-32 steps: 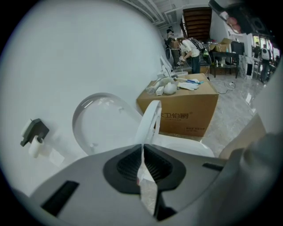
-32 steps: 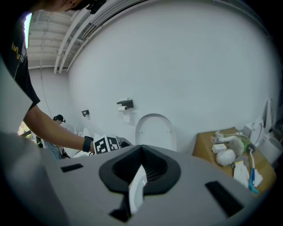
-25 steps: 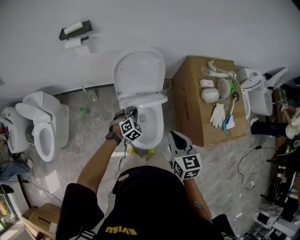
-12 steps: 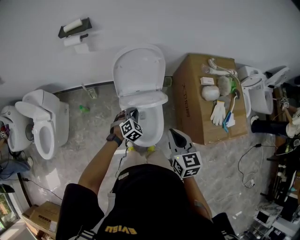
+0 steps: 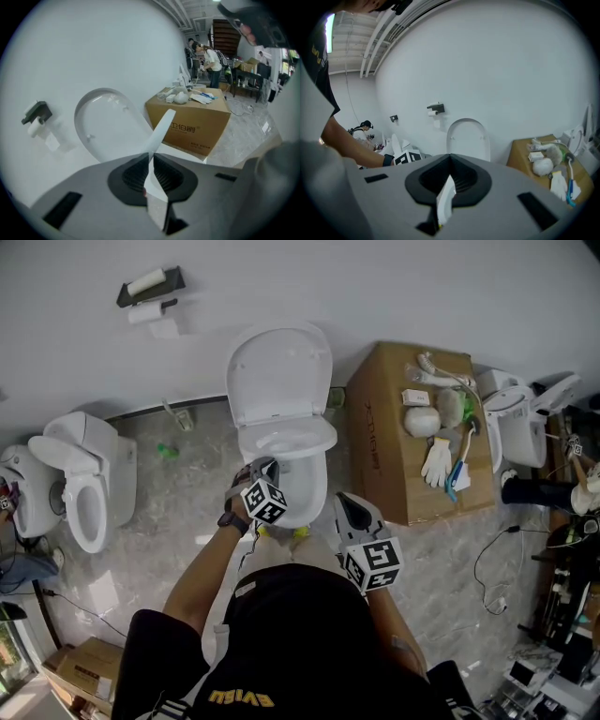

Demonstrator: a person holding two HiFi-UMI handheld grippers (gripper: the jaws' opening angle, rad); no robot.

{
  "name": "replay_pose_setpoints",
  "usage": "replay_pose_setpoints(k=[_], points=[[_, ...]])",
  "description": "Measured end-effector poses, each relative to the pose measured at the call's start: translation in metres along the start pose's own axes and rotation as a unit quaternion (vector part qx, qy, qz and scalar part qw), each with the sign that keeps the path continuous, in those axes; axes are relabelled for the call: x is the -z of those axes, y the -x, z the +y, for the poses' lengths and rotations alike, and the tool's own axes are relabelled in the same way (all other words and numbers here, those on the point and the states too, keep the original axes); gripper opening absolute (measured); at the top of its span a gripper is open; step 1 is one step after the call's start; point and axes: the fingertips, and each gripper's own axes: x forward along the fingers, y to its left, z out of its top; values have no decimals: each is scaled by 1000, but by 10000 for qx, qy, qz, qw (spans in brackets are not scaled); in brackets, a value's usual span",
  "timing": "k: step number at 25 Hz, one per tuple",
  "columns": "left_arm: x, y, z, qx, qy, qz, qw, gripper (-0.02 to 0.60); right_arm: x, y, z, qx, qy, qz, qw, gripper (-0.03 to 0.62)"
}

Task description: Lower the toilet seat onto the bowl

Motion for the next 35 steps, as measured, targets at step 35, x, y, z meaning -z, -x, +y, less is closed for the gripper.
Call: replay_pose_setpoints(k=[35], points=[[25, 6, -34, 407, 1558, 123, 9869, 52, 38, -23, 7, -234, 59, 530, 9983, -6]])
